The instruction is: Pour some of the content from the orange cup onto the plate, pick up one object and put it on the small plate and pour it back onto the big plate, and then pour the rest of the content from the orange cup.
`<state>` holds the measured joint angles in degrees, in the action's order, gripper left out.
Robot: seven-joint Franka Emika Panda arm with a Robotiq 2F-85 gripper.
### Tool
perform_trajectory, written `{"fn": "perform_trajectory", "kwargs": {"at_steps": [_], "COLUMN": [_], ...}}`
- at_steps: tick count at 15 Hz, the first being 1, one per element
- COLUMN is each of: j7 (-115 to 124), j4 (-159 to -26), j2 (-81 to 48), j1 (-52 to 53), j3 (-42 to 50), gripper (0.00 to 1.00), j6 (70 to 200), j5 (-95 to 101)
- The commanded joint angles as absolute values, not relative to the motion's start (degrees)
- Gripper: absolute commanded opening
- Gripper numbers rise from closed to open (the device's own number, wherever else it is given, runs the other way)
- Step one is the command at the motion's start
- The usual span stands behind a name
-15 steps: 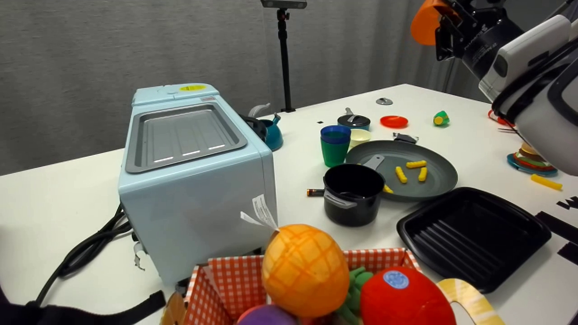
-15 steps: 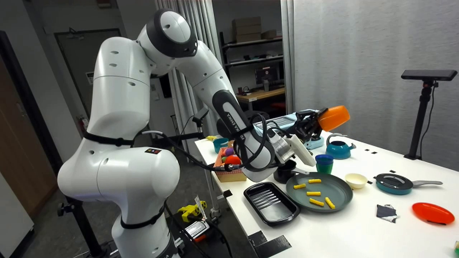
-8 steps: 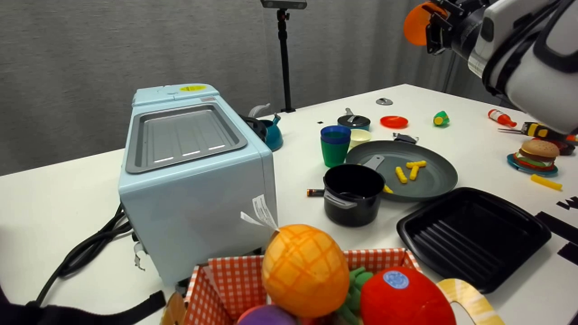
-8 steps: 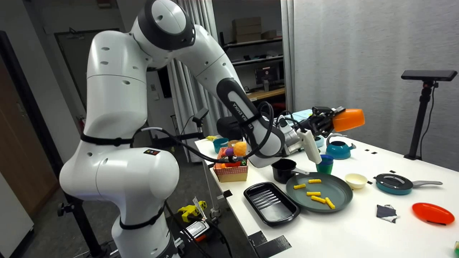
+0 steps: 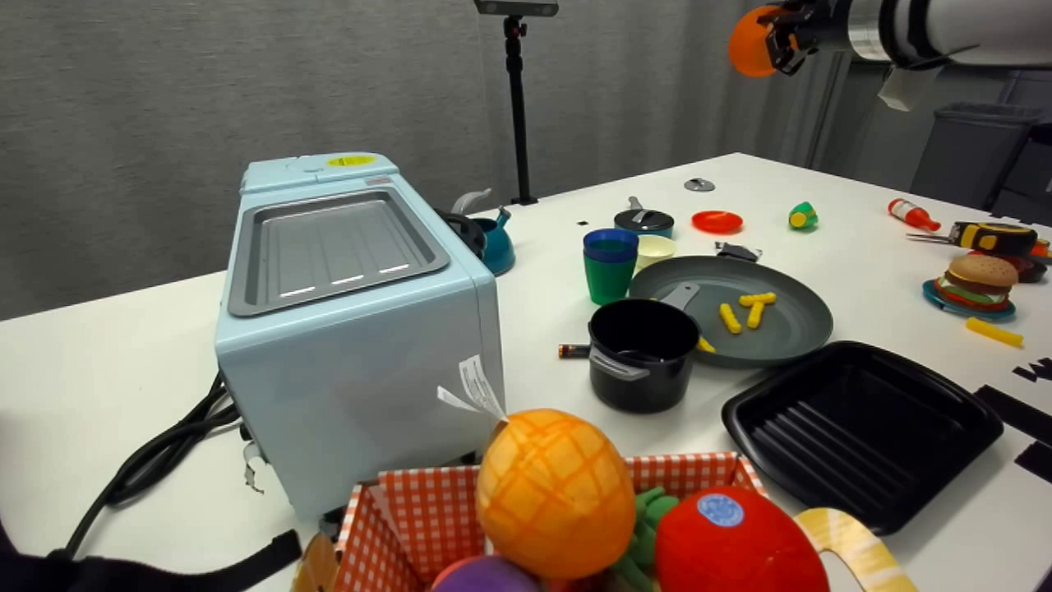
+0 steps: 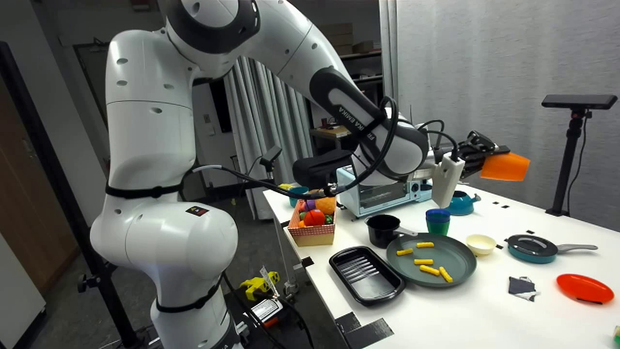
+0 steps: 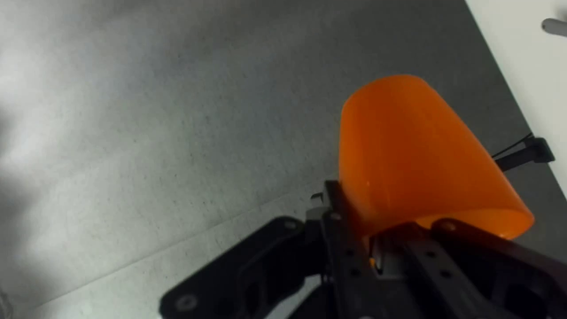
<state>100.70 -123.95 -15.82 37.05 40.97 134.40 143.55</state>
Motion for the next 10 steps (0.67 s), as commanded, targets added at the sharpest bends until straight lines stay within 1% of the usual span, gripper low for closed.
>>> {"fn": "perform_trajectory", "kwargs": {"at_steps": [1, 2, 7, 10], "j7": [102.95, 105.92, 109.74, 110.86], "j4": [-116.93, -114.53, -103.01, -94.39], "j2": [-16.10, -18.52, -23.59, -29.02], "j1": [24.32, 28.31, 15.87, 5.75], "j3": [31.57, 36.93, 28.06, 19.70], "gripper": [0.03, 0.03, 0.03, 0.03], "j6": [148.66, 154.26, 175.85, 187.33], "j5": [144.37, 144.39, 144.41, 144.41]}}
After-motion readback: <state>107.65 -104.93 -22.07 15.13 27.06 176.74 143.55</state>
